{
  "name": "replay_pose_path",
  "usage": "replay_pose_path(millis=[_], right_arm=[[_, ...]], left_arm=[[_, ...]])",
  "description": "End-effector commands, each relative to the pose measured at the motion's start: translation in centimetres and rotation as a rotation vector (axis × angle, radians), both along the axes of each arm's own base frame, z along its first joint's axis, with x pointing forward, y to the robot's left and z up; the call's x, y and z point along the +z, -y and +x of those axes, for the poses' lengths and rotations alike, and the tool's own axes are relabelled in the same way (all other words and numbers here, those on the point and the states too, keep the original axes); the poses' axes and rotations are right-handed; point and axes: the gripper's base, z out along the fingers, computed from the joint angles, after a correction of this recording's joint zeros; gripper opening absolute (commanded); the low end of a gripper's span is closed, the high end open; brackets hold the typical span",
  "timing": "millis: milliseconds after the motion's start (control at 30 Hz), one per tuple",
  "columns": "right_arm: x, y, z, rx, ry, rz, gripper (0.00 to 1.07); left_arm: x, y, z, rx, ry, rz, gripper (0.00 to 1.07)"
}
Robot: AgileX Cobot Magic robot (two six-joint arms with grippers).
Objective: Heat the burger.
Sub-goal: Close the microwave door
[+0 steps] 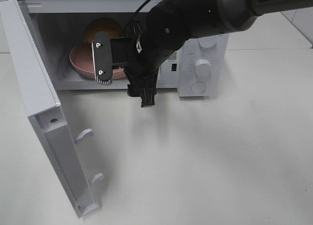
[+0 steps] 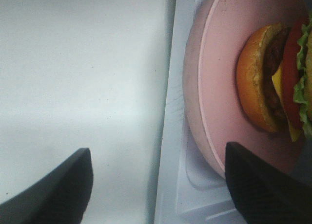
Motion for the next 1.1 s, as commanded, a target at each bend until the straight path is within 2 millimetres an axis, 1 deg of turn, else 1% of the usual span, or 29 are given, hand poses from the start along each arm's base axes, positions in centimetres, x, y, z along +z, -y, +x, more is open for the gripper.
replay_pose_path(millis=[33, 233, 300, 400, 467, 567, 633, 733, 800, 900, 967, 1000, 1067, 1100], right_arm=[[0.8, 0.6, -0.7, -0.009, 0.002, 0.016, 0.72], [1.4, 1.5, -1.8, -0.020, -0.002, 0.029, 0.72], [1.7, 2.3, -2.7, -0.030, -0.013, 0.030, 0.72], [1.7, 2.5, -3.0, -0.038, -0.017, 0.037, 0.72], [1.8, 3.4, -4.0, -0.076, -0.041, 0.055, 0.72], [1.7, 3.7, -4.3, -0.087, -0.051, 0.057, 0.72], [1.5, 4.6, -5.3, -0.136, -0.082, 0.074, 0.72], [1.6, 4.8, -5.6, -0.152, -0.090, 0.082, 0.72], [1.8, 5.7, -6.7, -0.221, -0.120, 0.120, 0.72], [1.8, 6.0, -7.0, -0.244, -0.130, 0.132, 0.72], [2.3, 6.9, -8.0, -0.341, -0.163, 0.194, 0.72], [2.3, 6.9, -8.0, -0.341, -0.163, 0.194, 0.72], [2.8, 7.7, -8.9, -0.421, -0.189, 0.249, 0.72], [2.8, 7.7, -8.9, -0.421, -0.189, 0.249, 0.72]], left_arm=[[0.0, 0.0, -0.1, 0.006, 0.014, 0.000, 0.98], [0.0, 0.0, -0.1, 0.006, 0.014, 0.000, 0.98], [0.0, 0.0, -0.1, 0.006, 0.014, 0.000, 0.98], [0.0, 0.0, -0.1, 0.006, 0.014, 0.000, 0.98], [0.0, 0.0, -0.1, 0.006, 0.014, 0.000, 0.98], [0.0, 0.0, -0.1, 0.006, 0.014, 0.000, 0.98], [0.0, 0.0, -0.1, 0.006, 0.014, 0.000, 0.98], [0.0, 0.0, -0.1, 0.006, 0.014, 0.000, 0.98], [0.0, 0.0, -0.1, 0.006, 0.014, 0.000, 0.98], [0.0, 0.0, -0.1, 0.006, 0.014, 0.000, 0.98], [0.0, 0.0, -0.1, 0.006, 0.014, 0.000, 0.98], [0.0, 0.0, -0.1, 0.006, 0.014, 0.000, 0.98], [0.0, 0.0, -0.1, 0.006, 0.014, 0.000, 0.98], [0.0, 0.0, -0.1, 0.006, 0.014, 0.000, 0.98]])
